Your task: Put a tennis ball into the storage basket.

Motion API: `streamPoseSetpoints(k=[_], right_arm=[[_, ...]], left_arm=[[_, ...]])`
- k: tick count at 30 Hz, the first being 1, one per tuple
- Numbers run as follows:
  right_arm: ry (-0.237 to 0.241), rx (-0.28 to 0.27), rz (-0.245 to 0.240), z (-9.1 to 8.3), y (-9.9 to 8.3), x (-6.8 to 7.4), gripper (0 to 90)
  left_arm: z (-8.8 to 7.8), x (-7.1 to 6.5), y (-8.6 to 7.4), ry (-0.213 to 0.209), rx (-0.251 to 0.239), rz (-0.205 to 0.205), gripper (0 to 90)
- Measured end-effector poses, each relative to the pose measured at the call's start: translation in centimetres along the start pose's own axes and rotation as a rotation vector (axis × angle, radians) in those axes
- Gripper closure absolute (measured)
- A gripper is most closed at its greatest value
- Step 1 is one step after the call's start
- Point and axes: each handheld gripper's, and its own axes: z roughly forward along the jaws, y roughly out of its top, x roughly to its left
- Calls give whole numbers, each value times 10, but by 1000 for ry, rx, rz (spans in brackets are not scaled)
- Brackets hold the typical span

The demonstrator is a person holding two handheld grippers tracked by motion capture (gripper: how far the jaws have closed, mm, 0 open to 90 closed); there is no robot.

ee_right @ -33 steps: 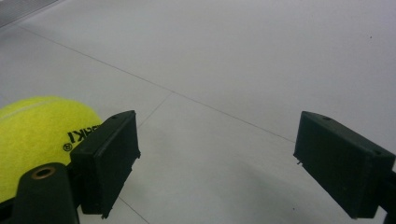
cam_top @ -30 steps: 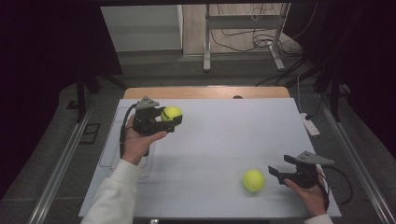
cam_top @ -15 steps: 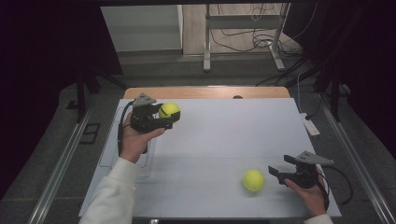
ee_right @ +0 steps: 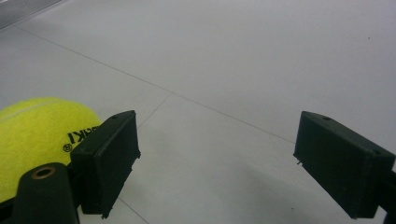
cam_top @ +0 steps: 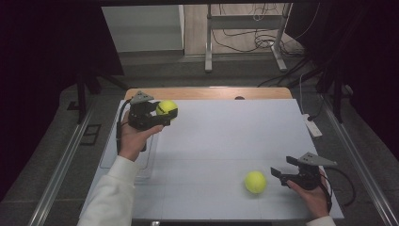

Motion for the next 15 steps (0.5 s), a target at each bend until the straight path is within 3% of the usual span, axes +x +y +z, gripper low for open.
streamPoseSetpoints(k=[15], right_arm=[[-3,0,1,0,0,-1,139]], left_arm=[[2,18,2,41,-1,-17,271]])
